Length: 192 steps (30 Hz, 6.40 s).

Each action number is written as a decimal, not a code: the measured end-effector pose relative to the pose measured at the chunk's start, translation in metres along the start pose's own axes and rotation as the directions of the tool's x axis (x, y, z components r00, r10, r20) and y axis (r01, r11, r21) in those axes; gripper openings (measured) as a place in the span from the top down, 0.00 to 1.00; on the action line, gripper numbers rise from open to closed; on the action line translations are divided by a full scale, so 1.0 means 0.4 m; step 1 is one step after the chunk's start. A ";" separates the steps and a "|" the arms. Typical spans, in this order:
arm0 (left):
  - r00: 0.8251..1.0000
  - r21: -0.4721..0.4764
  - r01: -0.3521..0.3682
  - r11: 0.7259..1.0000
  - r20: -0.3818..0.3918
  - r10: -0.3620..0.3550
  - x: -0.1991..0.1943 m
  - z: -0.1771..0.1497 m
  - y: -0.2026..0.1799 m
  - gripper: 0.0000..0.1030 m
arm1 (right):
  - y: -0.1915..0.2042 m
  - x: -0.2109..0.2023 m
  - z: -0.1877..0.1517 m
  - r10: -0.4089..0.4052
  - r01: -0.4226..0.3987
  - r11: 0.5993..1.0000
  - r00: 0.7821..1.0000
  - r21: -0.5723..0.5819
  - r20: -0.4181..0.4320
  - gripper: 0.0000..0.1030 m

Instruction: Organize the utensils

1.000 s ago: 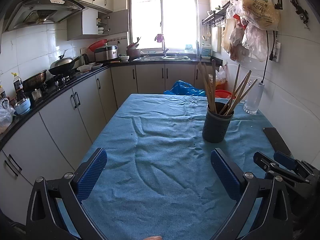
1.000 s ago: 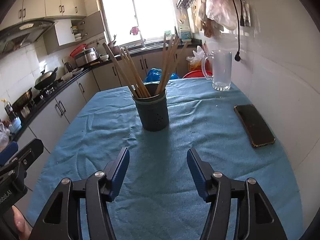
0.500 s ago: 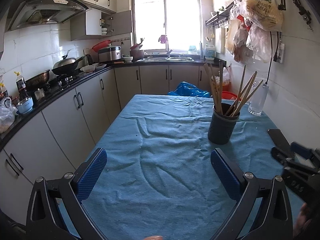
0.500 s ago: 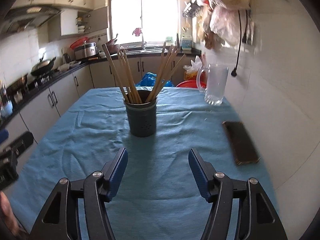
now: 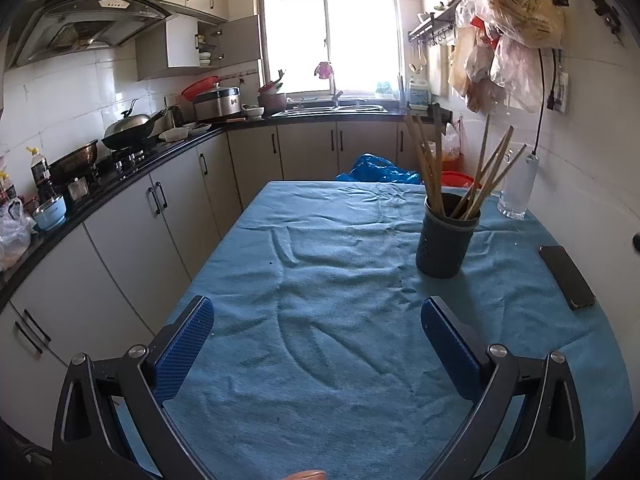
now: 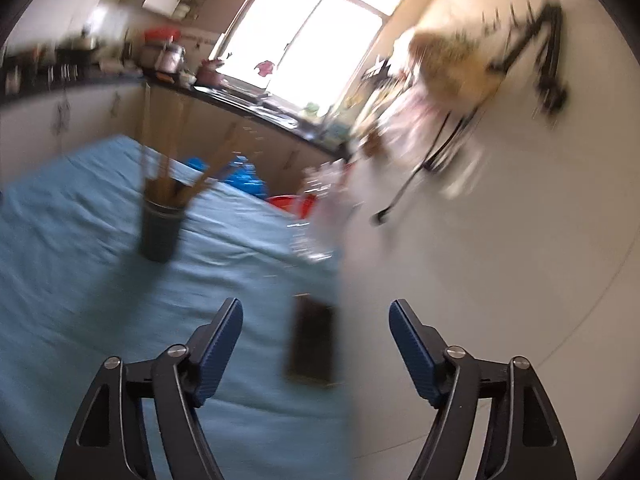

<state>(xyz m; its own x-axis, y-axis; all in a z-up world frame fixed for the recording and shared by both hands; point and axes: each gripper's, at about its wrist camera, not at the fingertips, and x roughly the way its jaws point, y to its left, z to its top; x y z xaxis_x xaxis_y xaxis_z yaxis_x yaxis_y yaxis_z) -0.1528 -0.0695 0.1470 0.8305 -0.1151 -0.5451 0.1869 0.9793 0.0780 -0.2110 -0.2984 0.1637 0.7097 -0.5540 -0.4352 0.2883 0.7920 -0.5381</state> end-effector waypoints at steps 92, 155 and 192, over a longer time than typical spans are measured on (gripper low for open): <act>0.928 0.040 0.373 0.927 -0.013 -0.373 0.243 0.452 -0.203 0.94 | -0.005 0.352 0.328 0.531 -0.597 0.588 0.794 0.546 0.297 0.93; 0.993 0.052 0.051 0.997 0.103 -0.056 -0.081 0.161 -0.018 0.10 | -0.013 0.015 0.096 0.416 -0.423 0.761 0.900 0.491 0.129 0.31; 0.993 -0.025 0.103 0.994 -0.047 -0.104 -0.052 -0.047 0.022 0.10 | 0.163 -0.005 -0.053 0.370 -0.327 0.748 0.928 0.577 0.047 0.25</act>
<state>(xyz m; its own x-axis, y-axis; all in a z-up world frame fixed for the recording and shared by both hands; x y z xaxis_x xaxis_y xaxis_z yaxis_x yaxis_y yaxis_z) -0.1783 -0.0554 0.1434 0.7809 -0.2079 -0.5891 0.2580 0.9661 0.0010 -0.2072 -0.2511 0.1142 0.7955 -0.2093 -0.5687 0.3542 0.9220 0.1561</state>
